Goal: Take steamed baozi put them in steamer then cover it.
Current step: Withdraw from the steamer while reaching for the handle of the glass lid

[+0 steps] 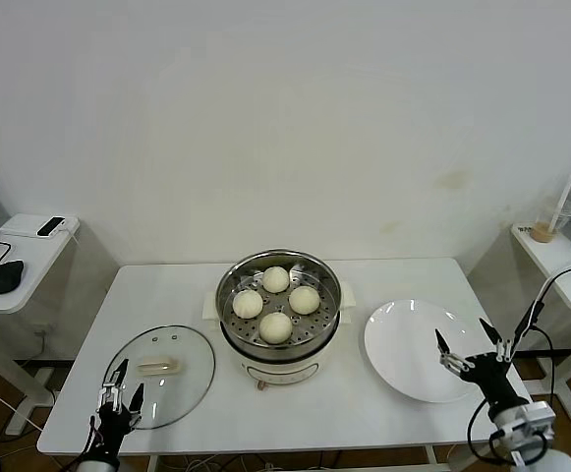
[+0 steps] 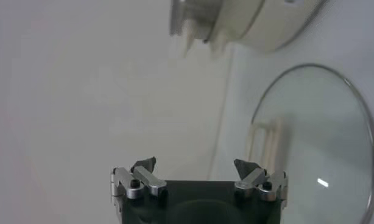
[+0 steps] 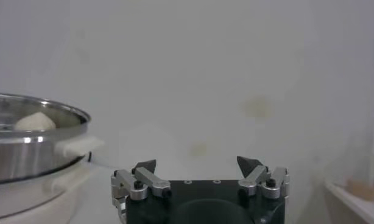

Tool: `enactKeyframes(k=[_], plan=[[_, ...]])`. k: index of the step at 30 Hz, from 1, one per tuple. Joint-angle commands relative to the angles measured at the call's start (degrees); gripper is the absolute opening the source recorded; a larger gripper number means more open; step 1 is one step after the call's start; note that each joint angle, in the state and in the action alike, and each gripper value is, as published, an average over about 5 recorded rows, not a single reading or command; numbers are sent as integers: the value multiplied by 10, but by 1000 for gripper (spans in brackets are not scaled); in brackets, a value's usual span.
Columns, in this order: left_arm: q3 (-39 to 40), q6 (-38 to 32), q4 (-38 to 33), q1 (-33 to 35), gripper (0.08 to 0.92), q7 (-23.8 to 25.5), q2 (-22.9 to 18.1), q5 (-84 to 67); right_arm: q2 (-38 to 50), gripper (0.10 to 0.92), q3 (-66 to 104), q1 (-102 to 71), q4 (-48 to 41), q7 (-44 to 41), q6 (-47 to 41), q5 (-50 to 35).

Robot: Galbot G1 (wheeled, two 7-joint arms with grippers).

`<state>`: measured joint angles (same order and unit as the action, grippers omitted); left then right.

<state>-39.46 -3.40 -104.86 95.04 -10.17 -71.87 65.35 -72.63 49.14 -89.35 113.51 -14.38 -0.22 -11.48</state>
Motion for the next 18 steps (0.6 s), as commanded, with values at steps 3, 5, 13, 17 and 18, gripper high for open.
enactKeyframes(k=[3,5,13,17,18], plan=[[26,-2,97,-85,823,8,24,50,-22,823,18,-34,10,0,2,4],[29,-2,109,-93,823,8,26,50,-22,823,18,-36,9,0,3,5],[40,1,136,-122,823,9,30,50,-26,823,17,-42,6,-1,6,7],[44,2,143,-137,823,10,34,51,-28,823,15,-43,5,-1,6,9],[45,3,143,-140,823,11,35,51,-28,823,14,-44,4,-1,7,9]])
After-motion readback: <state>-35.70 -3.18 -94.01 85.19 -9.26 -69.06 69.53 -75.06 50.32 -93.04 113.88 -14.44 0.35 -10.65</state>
